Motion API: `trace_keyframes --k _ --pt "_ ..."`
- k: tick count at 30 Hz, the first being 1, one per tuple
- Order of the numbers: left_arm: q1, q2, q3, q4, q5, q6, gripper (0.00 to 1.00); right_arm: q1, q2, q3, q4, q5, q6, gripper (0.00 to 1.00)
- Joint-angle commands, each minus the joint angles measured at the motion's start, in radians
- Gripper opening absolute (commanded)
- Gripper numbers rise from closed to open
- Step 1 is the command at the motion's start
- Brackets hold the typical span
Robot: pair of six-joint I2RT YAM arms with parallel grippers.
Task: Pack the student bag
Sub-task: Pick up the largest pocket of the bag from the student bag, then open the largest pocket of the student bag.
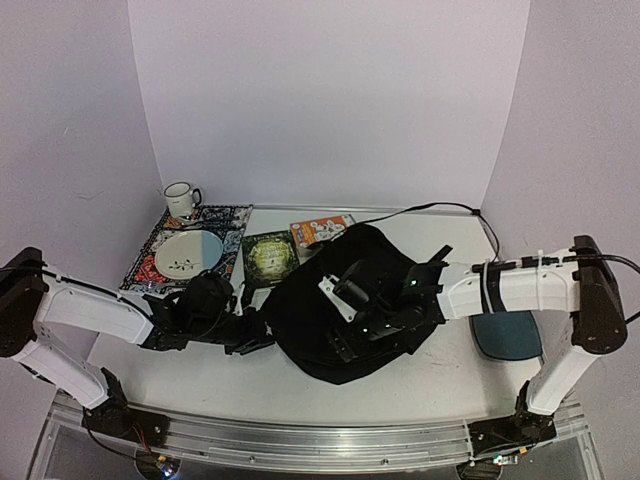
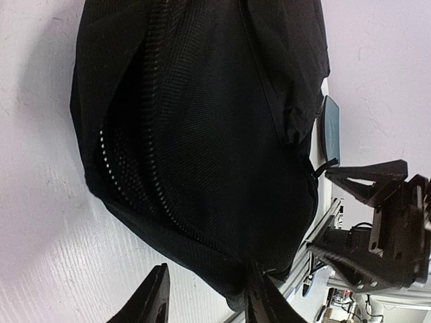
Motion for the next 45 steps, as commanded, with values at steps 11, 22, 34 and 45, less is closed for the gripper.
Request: trace_keyframes --k 11,22,34,45 --pt "0.001 0.035 0.018 0.014 0.051 0.018 0.32 0.052 0.086 0.018 -0.068 -0.029 -0.105 0.75" --pt "0.001 0.029 0.005 0.013 0.057 0.016 0.30 0.051 0.103 0.052 -0.106 0.152 -0.060 0.59" --pt "-0.001 0.029 0.007 0.013 0.064 0.019 0.30 0.052 0.155 0.072 -0.036 0.101 -0.081 0.42" --pt "-0.001 0.019 -0.020 0.012 0.057 0.017 0.25 0.033 0.113 0.071 -0.011 0.182 -0.095 0.00"
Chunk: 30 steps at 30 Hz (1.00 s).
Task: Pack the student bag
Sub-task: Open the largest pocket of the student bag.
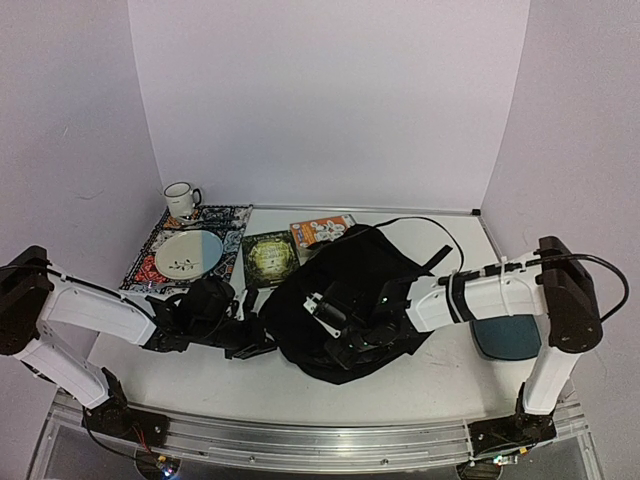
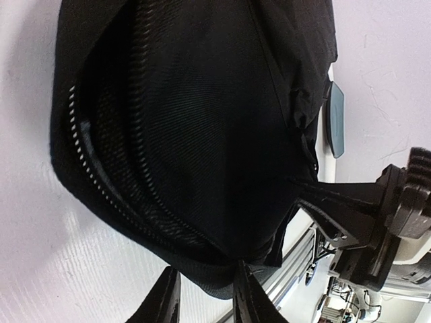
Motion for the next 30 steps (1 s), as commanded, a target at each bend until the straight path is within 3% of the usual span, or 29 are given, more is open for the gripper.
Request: trace_keyframes --k 1,9,19,25,30 --pt "0.000 -0.014 -0.018 0.013 0.001 0.014 0.24 -0.033 -0.067 0.024 -0.013 0.080 0.019 0.00" --pt "-0.001 0.024 -0.014 0.013 0.024 0.025 0.21 -0.216 -0.272 -0.066 -0.013 0.174 0.254 0.00" --pt "-0.031 0.101 0.059 0.013 0.124 0.073 0.00 -0.365 -0.451 -0.203 -0.072 0.202 0.447 0.00" --pt "-0.061 0.060 0.027 0.012 0.209 0.087 0.00 -0.386 -0.599 -0.266 -0.182 0.231 0.501 0.00" --pt "-0.067 0.040 -0.019 0.010 0.246 0.092 0.01 -0.423 -0.586 -0.336 -0.191 0.240 0.516 0.00"
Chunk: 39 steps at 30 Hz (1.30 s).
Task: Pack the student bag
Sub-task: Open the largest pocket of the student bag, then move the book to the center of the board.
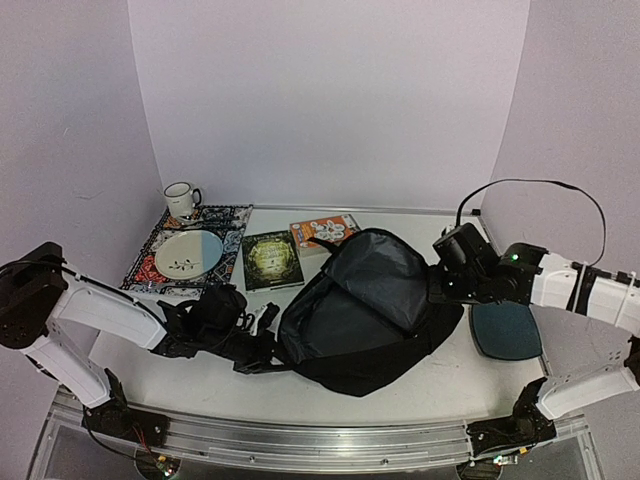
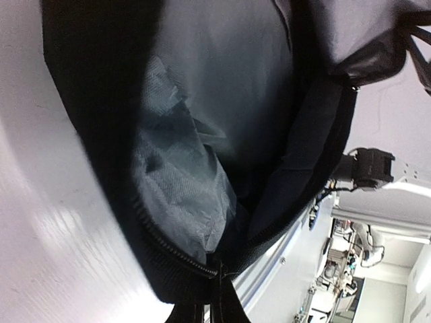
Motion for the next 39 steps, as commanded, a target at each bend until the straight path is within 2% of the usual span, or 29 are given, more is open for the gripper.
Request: trace_keyframes --k 1,7,9,11,15,19,22,25,30,33,39 --pt "-0.009 -0.033 -0.042 -0.008 0.071 0.028 0.02 -0.048 0.043 -0.059 -0.085 0.093 0.041 0.00" --pt "-0.012 -0.053 -0.036 -0.009 0.029 0.028 0.11 -0.065 0.248 -0.034 -0.031 0.098 0.011 0.00" --pt "-0.012 -0.081 -0.032 -0.009 -0.011 0.021 0.19 -0.066 0.299 -0.020 -0.022 0.096 0.004 0.00" --pt "-0.006 -0.125 -0.035 -0.013 -0.073 0.013 0.31 -0.067 0.330 -0.009 -0.019 0.081 -0.007 0.02" --pt "0.074 -0.236 -0.035 -0.089 -0.187 0.009 0.49 -0.066 0.311 0.003 0.004 -0.005 -0.065 0.16" --pt "0.189 -0.310 0.010 -0.203 -0.277 0.054 0.61 -0.066 0.218 0.001 0.038 -0.087 -0.126 0.40" --pt "0.256 -0.299 0.059 -0.243 -0.340 0.084 0.76 -0.066 0.164 0.007 0.056 -0.129 -0.156 0.50" --pt "0.307 -0.219 0.156 -0.298 -0.377 0.140 0.89 -0.067 0.139 0.015 0.067 -0.155 -0.174 0.58" --pt "0.359 -0.042 0.338 -0.352 -0.428 0.247 0.92 -0.066 0.112 0.013 0.089 -0.199 -0.193 0.74" --pt "0.363 0.078 0.478 -0.409 -0.515 0.326 0.92 -0.067 0.076 -0.004 0.105 -0.200 -0.197 0.83" --pt "0.368 0.340 0.765 -0.508 -0.590 0.465 0.92 -0.066 0.041 -0.016 0.122 -0.216 -0.204 0.97"
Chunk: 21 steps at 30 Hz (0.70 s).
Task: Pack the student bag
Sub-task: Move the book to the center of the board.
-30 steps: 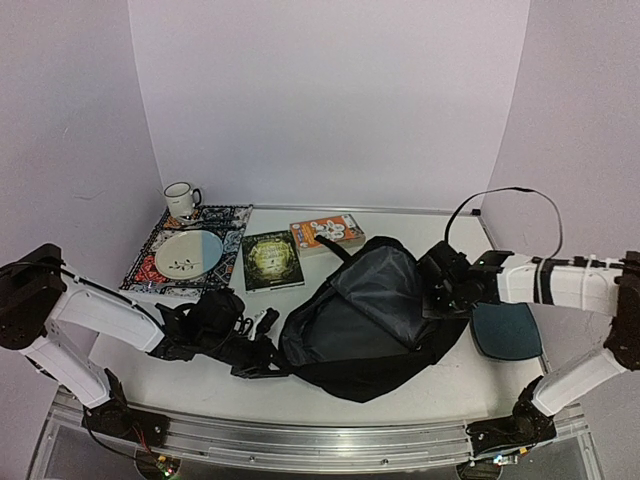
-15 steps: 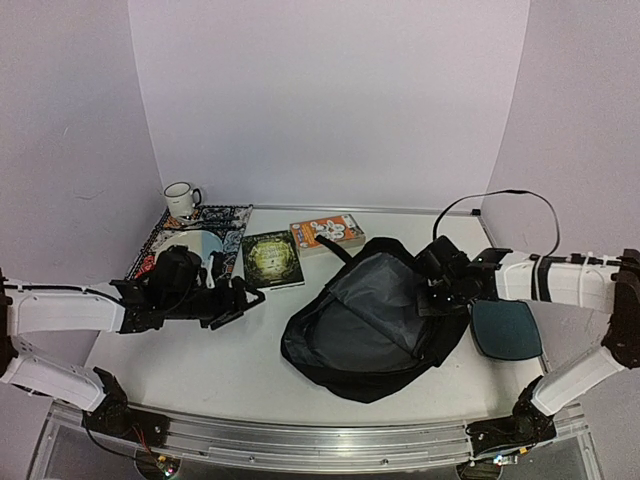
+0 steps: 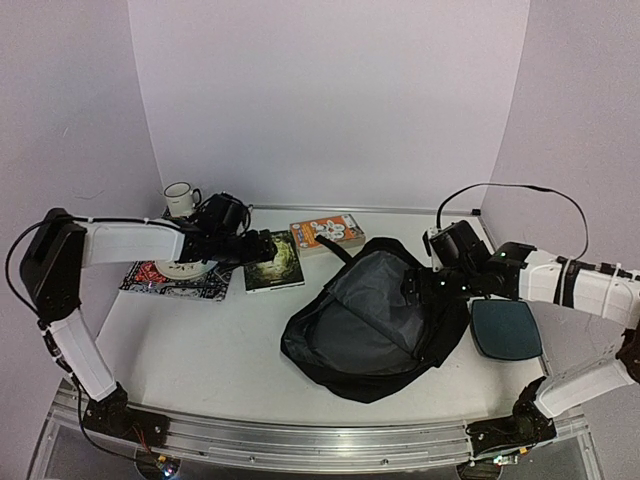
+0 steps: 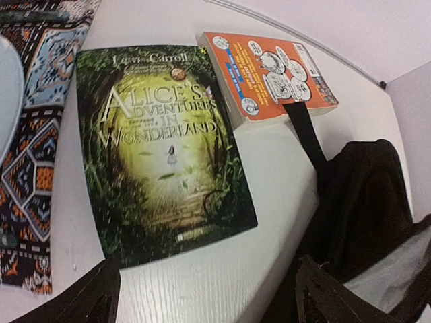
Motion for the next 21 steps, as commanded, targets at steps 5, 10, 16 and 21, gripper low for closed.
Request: trace_keyframes --k 5,10,16,21 --pt "0.014 0.356 0.418 -0.182 -0.169 0.220 0.92 0.000 -0.056 -0.013 0.016 -0.026 -0.016 0.98" --pt "0.024 0.518 0.574 -0.222 -0.165 0.267 0.92 -0.001 -0.099 -0.030 0.016 -0.014 -0.018 0.98" --pt "0.024 0.649 0.633 -0.277 -0.105 0.270 0.91 0.001 -0.123 -0.038 0.020 -0.014 -0.019 0.98" --pt "0.010 0.664 0.493 -0.298 -0.022 0.227 0.84 0.001 -0.125 -0.033 0.033 -0.031 -0.027 0.98"
